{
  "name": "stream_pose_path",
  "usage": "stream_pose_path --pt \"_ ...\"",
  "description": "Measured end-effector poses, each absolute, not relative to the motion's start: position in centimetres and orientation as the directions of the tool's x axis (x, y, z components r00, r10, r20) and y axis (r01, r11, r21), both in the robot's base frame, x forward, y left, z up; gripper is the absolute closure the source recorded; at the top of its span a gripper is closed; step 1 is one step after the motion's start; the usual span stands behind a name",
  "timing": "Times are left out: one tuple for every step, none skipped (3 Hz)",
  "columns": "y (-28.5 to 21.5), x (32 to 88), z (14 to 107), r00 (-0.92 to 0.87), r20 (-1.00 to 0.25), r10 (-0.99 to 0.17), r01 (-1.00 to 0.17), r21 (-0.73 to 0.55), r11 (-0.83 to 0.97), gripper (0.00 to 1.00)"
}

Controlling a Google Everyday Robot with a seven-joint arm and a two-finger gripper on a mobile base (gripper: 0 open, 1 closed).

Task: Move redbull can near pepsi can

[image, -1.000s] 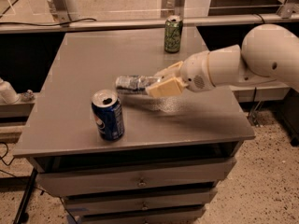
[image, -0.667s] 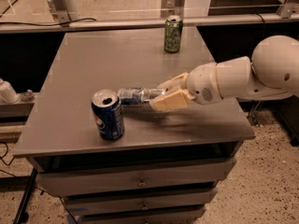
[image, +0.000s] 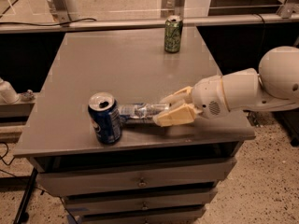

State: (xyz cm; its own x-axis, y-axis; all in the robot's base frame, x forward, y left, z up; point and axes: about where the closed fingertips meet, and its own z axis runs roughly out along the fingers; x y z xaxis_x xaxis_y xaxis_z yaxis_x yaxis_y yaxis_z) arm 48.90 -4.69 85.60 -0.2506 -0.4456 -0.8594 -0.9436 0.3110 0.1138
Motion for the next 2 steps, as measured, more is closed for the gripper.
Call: stream_pose_path --pt "-4.92 48.2 85.22 -0.265 -0.848 -0.458 -0.943 0.13 0.305 0.59" --pt "-5.06 47.91 84.98 -0.273 -0.841 -0.467 -0.943 0.137 0.304 0.35"
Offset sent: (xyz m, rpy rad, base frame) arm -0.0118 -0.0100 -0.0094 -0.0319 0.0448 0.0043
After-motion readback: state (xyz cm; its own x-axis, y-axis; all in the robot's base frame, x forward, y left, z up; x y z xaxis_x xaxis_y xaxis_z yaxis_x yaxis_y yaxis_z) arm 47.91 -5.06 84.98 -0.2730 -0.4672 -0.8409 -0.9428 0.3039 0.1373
